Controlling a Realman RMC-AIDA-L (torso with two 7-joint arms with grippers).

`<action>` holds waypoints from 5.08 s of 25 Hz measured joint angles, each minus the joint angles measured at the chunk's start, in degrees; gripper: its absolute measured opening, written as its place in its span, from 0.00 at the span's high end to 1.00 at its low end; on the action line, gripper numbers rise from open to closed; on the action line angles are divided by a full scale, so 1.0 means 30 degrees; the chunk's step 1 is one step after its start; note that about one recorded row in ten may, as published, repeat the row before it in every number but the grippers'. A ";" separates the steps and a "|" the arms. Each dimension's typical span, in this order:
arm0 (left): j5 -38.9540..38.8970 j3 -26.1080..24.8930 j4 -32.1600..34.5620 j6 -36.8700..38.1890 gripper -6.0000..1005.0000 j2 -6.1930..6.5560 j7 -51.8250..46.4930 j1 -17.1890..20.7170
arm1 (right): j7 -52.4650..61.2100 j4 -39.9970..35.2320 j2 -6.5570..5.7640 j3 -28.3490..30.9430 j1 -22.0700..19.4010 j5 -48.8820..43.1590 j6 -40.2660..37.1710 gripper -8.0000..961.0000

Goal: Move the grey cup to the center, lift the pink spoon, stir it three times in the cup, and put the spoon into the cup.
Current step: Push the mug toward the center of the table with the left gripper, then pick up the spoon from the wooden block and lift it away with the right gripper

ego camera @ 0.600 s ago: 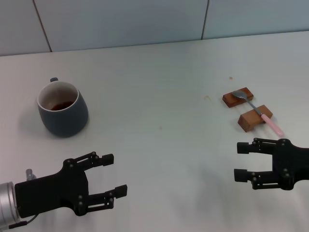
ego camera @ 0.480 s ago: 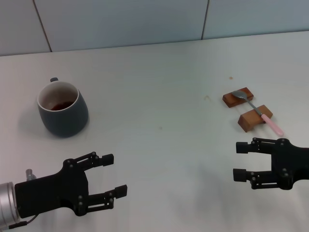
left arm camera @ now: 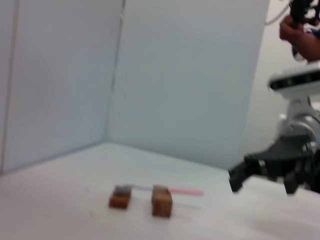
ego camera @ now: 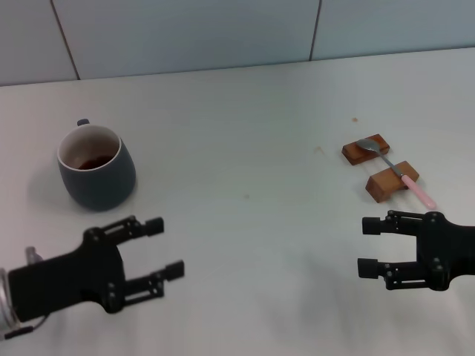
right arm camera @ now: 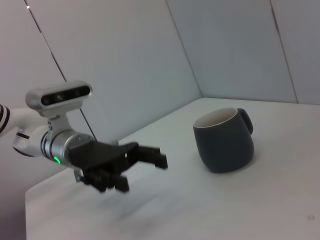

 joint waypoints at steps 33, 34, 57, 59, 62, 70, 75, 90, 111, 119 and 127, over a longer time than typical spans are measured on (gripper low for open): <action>-1.2864 -0.7192 -0.9588 -1.4576 1.00 -0.0250 3.1663 0.0499 | -0.0069 -0.0293 -0.0268 0.0013 -0.0380 -0.0192 -0.0151 0.14; -1.2864 -0.7192 -0.9588 -1.4576 1.00 -0.0250 3.1663 0.0499 | -0.0069 -0.0294 -0.0287 0.0006 -0.0380 -0.0203 -0.0151 0.14; -0.6539 -0.7028 -1.2803 -1.5440 1.00 -0.0246 3.0967 -0.0196 | -0.0068 -0.0472 -0.0321 -0.0004 -0.0405 -0.0718 -0.0180 0.14; -0.5928 -0.7012 -1.3070 -1.5527 1.00 -0.0246 3.0559 -0.0172 | -0.0068 -0.0470 -0.0321 -0.0003 -0.0418 -0.0726 -0.0191 0.14; -0.4800 -0.6994 -1.3301 -1.5928 1.00 -0.0249 2.9527 -0.0189 | -0.0067 -0.0470 -0.0321 -0.0002 -0.0432 -0.0730 -0.0206 0.14; -0.2434 -0.7077 -1.4752 -1.3935 1.00 0.0000 2.6894 0.1016 | -0.0076 -0.0476 -0.0297 0.0627 -0.0607 -0.0526 -0.0250 0.14; -0.0401 -0.7178 -1.3473 -0.9812 0.98 0.0114 2.0570 0.1582 | -0.0072 -0.0040 0.0014 0.3705 -0.0701 0.0133 -0.0373 0.14; 0.2421 -0.7774 -0.6340 -0.9390 0.72 0.0114 0.6625 -0.0705 | 0.8543 0.7023 -0.0641 1.1130 -0.3058 0.5721 0.2026 0.14; 0.2681 -0.7231 -0.5460 -0.9350 0.15 0.0046 0.6309 -0.1471 | 1.1474 0.9330 -0.0045 1.0864 -0.2797 0.2820 0.7130 0.15; 0.2680 -0.7228 -0.5457 -0.9320 0.15 0.0049 0.6410 -0.1348 | 1.1525 0.9653 0.0085 1.0625 -0.2552 0.2805 0.7745 0.15; 0.2673 -0.7023 -0.5438 -0.9243 0.15 0.0049 0.6432 -0.1269 | 1.1763 1.0175 0.0079 1.0482 -0.2099 0.2784 0.8395 0.15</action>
